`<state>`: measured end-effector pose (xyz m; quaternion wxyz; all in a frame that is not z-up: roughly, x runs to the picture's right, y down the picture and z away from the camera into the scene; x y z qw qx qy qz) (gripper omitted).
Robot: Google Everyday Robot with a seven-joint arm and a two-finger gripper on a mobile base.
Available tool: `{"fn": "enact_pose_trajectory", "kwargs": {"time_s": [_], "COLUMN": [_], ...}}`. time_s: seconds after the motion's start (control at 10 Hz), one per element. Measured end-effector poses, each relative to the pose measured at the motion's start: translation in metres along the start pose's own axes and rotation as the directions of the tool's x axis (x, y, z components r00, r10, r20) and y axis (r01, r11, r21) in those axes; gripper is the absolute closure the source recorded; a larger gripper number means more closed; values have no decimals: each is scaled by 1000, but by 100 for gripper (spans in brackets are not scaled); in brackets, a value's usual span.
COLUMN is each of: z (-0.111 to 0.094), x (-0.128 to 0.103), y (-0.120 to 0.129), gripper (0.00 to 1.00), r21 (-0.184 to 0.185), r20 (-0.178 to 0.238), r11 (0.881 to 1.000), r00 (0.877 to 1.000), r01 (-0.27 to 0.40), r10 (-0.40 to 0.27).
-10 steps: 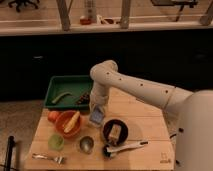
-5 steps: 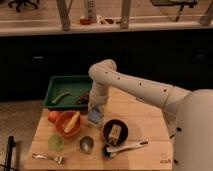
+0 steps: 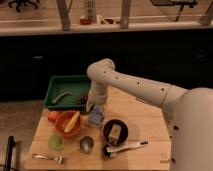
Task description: Place sponge in paper cup
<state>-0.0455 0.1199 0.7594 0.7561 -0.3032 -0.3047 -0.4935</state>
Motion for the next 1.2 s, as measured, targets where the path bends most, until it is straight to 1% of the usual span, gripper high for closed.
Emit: {"fn": "enact_pose_trajectory", "kwargs": {"time_s": [0.2, 0.5, 0.8, 1.2], "z": [-2, -8, -9, -9], "x": [3, 7, 8, 9], "y": [0, 5, 4, 7], "gripper": [20, 20, 20, 20], "r21": [-3, 8, 14, 8], "r20": [-1, -6, -3, 4], "r11": [1000, 1000, 1000, 1000], "r00": [1000, 1000, 1000, 1000], "r01": [1, 1, 10, 22], "r10": [-1, -1, -10, -22]}}
